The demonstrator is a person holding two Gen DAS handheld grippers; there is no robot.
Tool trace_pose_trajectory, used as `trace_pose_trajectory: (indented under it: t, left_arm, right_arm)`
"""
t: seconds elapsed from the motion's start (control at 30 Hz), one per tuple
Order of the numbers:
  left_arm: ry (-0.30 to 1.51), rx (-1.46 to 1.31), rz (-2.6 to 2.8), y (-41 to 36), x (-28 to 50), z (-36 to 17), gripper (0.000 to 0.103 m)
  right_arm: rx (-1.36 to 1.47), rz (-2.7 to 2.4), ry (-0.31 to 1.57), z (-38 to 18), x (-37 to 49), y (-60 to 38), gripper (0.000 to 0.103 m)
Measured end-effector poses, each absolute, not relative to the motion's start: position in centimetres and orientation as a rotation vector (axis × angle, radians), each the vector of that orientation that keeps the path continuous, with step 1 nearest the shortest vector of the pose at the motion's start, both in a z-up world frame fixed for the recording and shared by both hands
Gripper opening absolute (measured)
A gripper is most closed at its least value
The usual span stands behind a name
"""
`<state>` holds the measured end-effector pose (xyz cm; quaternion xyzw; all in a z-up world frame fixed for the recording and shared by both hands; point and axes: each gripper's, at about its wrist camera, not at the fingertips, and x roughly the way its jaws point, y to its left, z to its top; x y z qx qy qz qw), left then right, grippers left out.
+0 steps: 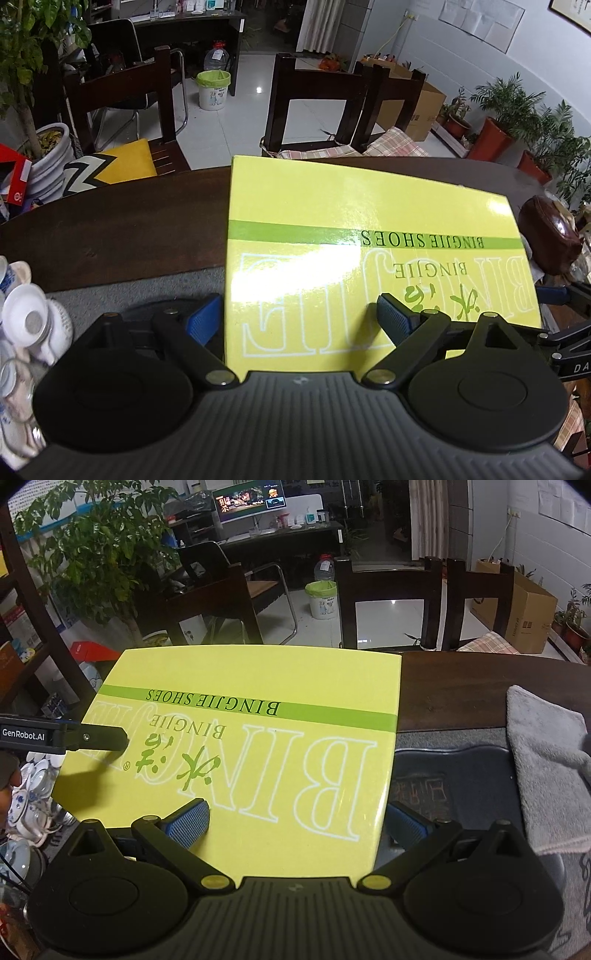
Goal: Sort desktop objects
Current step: 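Carry the yellow lid with both grippers toward the green box, then bring the lid over the open green box with both grippers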
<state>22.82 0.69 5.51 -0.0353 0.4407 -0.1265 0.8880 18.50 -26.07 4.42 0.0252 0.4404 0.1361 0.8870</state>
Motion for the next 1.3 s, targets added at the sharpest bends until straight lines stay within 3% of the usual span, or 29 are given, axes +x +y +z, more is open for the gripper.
trace_pose_trajectory:
  t: [1.3]
  left_arm:
    - [0.887, -0.111, -0.217, 3.9, 1.4, 5.1, 0.089]
  right_arm:
    - [0.036, 0.315, 0.865, 4.8, -2.1, -22.9, 0.103]
